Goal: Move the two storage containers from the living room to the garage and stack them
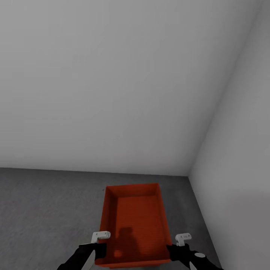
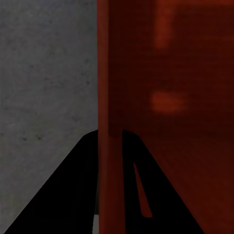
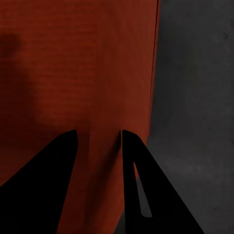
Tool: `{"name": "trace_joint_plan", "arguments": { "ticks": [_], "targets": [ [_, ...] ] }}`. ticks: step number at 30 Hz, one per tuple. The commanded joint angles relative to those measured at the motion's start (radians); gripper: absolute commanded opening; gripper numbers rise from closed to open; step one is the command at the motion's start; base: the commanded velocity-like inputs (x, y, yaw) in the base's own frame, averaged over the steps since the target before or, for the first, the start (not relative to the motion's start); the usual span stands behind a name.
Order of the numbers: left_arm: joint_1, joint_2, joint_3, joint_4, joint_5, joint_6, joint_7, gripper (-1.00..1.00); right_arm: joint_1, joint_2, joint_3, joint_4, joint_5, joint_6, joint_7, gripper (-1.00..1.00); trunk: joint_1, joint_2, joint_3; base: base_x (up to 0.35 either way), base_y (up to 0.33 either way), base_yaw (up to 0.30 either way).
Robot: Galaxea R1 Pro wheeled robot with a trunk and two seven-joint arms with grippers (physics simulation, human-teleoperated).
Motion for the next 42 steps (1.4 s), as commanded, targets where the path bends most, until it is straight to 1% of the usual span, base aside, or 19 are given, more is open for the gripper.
{"name": "trace_joint_plan", "arguments": {
  "ticks": [1,12,18,29,36,42],
  "targets": [
    [-0.001,0.000,0.008,-0.016,-0.024,-0.064,0.035,-1.00,0.001,0.024,0.041,0.003,-0.004,-0.005,0.008,-1.00,0.000,-0.001,-0.001,0.000,0.000,0.000],
    [-0.001,0.001,0.008,-0.016,-0.023,-0.064,0.035,-1.00,0.001,0.024,0.041,0.003,-0.004,-0.005,0.008,-1.00,0.000,-0.001,-0.001,0.001,0.000,0.000],
    [-0.001,0.002,0.008,-0.016,-0.024,-0.064,0.035,-1.00,0.001,0.024,0.041,0.003,-0.004,-0.005,0.008,-1.00,0.000,-0.001,-0.001,0.150,0.000,0.000],
    [-0.001,0.002,0.008,-0.016,-0.024,-0.064,0.035,-1.00,0.001,0.024,0.041,0.003,-0.004,-0.005,0.008,-1.00,0.000,-0.001,-0.001,0.014,0.000,0.000],
    [-0.001,0.002,0.008,-0.016,-0.023,-0.064,0.035,-1.00,0.001,0.024,0.041,0.003,-0.004,-0.005,0.008,-1.00,0.027,-0.050,-0.023,0.000,0.000,0.000],
    [-0.001,0.002,0.008,-0.016,-0.022,-0.064,0.035,-1.00,0.001,0.024,0.041,0.003,-0.004,-0.005,0.008,-1.00,0.027,-0.050,-0.023,0.000,0.000,0.000]
  ]
}}
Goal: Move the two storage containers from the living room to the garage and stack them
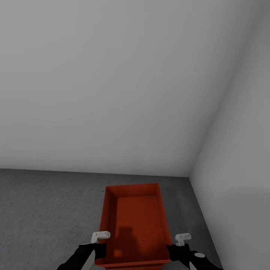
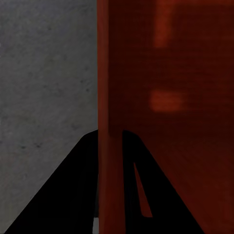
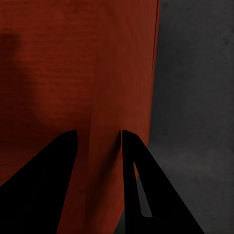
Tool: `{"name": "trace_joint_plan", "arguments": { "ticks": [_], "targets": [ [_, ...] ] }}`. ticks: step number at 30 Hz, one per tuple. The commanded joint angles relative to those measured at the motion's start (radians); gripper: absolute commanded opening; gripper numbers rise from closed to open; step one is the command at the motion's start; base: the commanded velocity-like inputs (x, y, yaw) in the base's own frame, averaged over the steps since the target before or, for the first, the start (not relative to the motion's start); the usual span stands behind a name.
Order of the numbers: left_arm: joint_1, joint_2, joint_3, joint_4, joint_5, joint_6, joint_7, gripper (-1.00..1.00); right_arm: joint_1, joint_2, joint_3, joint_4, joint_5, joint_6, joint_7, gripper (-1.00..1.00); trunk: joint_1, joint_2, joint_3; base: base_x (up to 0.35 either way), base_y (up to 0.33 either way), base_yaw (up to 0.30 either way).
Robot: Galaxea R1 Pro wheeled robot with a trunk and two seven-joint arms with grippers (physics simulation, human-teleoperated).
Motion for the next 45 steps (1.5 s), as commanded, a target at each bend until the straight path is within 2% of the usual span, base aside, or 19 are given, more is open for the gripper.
{"name": "trace_joint_plan", "arguments": {
  "ticks": [1,15,19,45],
  "targets": [
    [-0.001,0.000,0.008,-0.018,-0.024,-0.063,0.037,-1.00,0.001,0.023,0.040,0.003,-0.004,-0.005,0.010,-1.00,0.000,0.000,-0.001,0.000,0.000,0.000],
    [-0.001,0.000,0.008,-0.018,-0.025,-0.063,0.037,-1.00,0.001,0.023,0.040,0.003,-0.004,-0.005,0.011,-1.00,0.000,0.000,-0.001,0.000,0.000,0.000],
    [-0.001,0.000,0.008,-0.017,-0.025,-0.063,0.037,-1.00,0.001,0.023,0.040,0.003,-0.004,-0.005,0.011,-1.00,0.015,-0.028,-0.013,0.000,0.000,0.000],
    [-0.001,0.000,0.008,-0.017,-0.025,-0.063,0.037,-1.00,0.001,0.023,0.040,0.003,-0.004,-0.005,0.012,-1.00,0.015,-0.028,-0.013,-0.016,0.000,0.000]
  ]
}}
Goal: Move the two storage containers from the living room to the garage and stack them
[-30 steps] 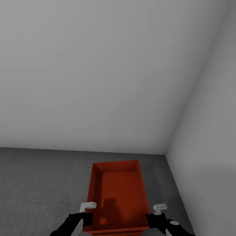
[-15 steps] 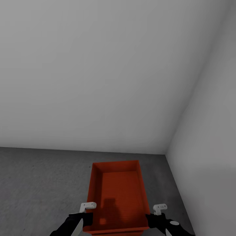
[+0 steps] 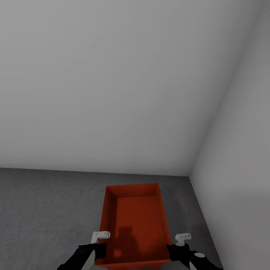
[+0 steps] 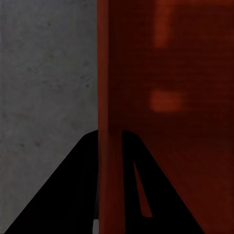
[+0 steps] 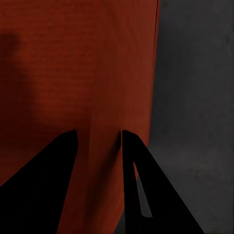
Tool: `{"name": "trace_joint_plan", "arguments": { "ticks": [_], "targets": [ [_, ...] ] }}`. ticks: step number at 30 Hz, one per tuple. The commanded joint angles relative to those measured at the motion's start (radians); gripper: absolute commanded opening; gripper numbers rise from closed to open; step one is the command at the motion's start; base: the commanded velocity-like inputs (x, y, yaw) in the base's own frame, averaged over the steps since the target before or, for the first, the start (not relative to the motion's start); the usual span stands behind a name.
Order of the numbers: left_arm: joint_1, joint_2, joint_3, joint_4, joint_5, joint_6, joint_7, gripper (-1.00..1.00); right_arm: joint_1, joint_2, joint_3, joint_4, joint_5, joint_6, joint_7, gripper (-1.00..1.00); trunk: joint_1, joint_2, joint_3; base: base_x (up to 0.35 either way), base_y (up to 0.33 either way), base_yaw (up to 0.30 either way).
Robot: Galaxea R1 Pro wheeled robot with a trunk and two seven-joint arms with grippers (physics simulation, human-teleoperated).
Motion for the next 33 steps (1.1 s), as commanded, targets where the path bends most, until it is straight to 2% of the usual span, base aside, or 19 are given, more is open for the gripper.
{"name": "trace_joint_plan", "arguments": {
  "ticks": [1,33],
  "targets": [
    [-0.001,0.000,0.007,-0.020,-0.023,-0.060,0.038,-1.00,0.001,0.023,0.039,0.003,-0.004,-0.005,0.012,-1.00,0.000,-0.001,-0.001,-0.076,0.000,0.000],
    [-0.001,-0.001,0.007,-0.020,-0.021,-0.060,0.038,-1.00,0.001,0.023,0.039,0.003,-0.004,-0.005,0.011,-1.00,0.000,-0.001,-0.001,0.003,0.002,0.000]
  ]
}}
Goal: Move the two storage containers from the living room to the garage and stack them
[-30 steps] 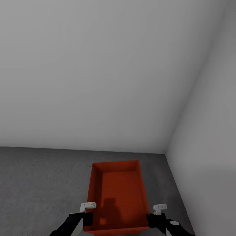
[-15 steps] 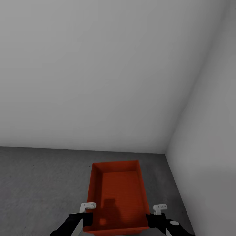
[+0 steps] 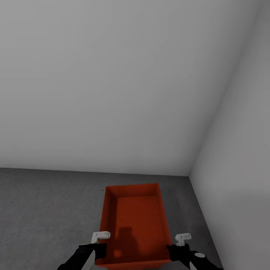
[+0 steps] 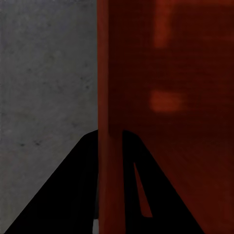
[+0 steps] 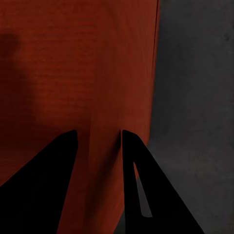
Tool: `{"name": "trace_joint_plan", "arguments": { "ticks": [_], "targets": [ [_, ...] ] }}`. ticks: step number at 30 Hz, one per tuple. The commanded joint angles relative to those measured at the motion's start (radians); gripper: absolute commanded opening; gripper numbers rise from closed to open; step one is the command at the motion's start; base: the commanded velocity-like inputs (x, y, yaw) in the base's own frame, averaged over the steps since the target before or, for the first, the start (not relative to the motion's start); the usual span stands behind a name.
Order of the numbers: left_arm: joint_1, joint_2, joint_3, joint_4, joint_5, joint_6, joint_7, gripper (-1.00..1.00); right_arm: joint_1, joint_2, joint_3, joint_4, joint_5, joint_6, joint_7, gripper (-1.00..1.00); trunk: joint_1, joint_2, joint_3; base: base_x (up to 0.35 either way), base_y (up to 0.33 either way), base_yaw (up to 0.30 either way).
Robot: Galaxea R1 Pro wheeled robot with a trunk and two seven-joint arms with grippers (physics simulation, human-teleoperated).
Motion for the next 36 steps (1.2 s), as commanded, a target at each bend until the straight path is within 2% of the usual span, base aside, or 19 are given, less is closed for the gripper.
{"name": "trace_joint_plan", "arguments": {
  "ticks": [1,16,25,36],
  "targets": [
    [-0.001,0.000,0.009,-0.020,-0.024,-0.061,0.036,-1.00,0.001,0.024,0.039,0.003,-0.004,-0.005,0.010,-1.00,0.000,0.000,-0.001,0.000,0.000,0.000],
    [-0.001,0.000,0.009,-0.020,-0.024,-0.061,0.036,-1.00,0.001,0.024,0.039,0.003,-0.004,-0.005,0.010,-1.00,0.000,0.000,-0.001,0.000,0.000,0.000],
    [-0.001,0.000,0.009,-0.019,-0.024,-0.061,0.036,-1.00,0.001,0.024,0.039,0.003,-0.004,-0.005,0.010,-1.00,0.034,-0.063,-0.029,0.000,0.000,0.000],
    [-0.001,0.000,0.009,-0.020,-0.025,-0.061,0.036,-1.00,0.001,0.024,0.039,0.003,-0.004,-0.005,0.011,-1.00,0.034,-0.063,-0.029,0.000,0.000,0.000]
  ]
}}
